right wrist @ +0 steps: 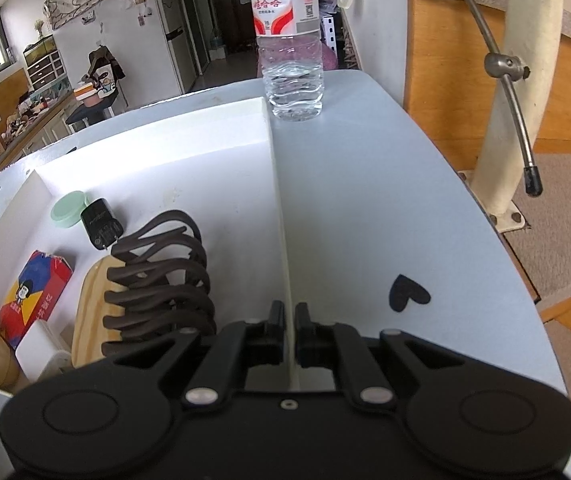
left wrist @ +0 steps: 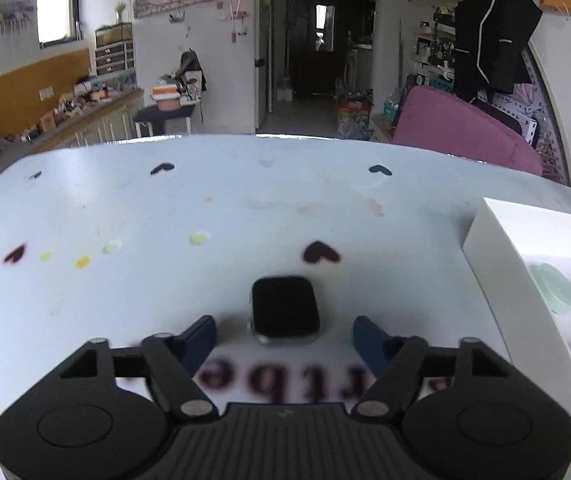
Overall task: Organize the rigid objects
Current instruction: 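Move the left gripper to the black smartwatch and grasp it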
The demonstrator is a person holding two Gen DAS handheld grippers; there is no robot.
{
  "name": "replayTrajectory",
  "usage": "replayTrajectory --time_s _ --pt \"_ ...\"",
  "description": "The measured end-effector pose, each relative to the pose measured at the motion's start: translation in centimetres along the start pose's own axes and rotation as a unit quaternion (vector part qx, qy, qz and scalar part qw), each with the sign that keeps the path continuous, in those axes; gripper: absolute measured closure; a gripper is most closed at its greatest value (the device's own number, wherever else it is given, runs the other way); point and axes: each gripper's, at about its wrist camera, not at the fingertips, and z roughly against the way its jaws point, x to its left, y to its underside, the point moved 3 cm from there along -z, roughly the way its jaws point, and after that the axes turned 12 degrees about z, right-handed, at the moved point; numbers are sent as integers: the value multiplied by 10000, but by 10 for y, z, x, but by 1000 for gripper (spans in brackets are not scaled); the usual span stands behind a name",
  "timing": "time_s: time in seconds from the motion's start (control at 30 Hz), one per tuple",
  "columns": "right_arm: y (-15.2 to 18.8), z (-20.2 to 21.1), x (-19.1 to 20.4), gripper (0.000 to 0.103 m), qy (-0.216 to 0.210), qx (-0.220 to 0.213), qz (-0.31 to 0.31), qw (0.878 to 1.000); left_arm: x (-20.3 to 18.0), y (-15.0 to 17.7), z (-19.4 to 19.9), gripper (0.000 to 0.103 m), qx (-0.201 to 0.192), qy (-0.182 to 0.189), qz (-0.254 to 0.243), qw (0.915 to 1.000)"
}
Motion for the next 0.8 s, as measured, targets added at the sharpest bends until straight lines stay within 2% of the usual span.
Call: replayTrajectory --time_s 0.1,0.13,0.3,0.43,0.57,0.7,0.8 --pt "0 0 0 97 2 3 1 10000 -4 -2 -2 51 -105 3 -43 9999" --pt "0 0 0 97 0 1 -2 10000 -4 -2 -2 61 -118 -13 -52 9999" --pt "0 0 0 97 -8 -4 -6 10000 -4 -2 0 61 -154 8 -65 9999" --pt "0 0 1 97 -5 3 12 10000 -10 -10 14 61 -216 169 -76 9996" --pt "-1 0 1 97 -6 5 33 10000 -46 -28 45 62 -330 778 -384 9957" --pt "0 0 1 97 -4 5 34 10000 -102 -41 77 62 -466 1505 -897 9834" --pt "0 0 1 97 -15 -7 27 10000 -142 -41 88 62 -416 1917 -1122 9741"
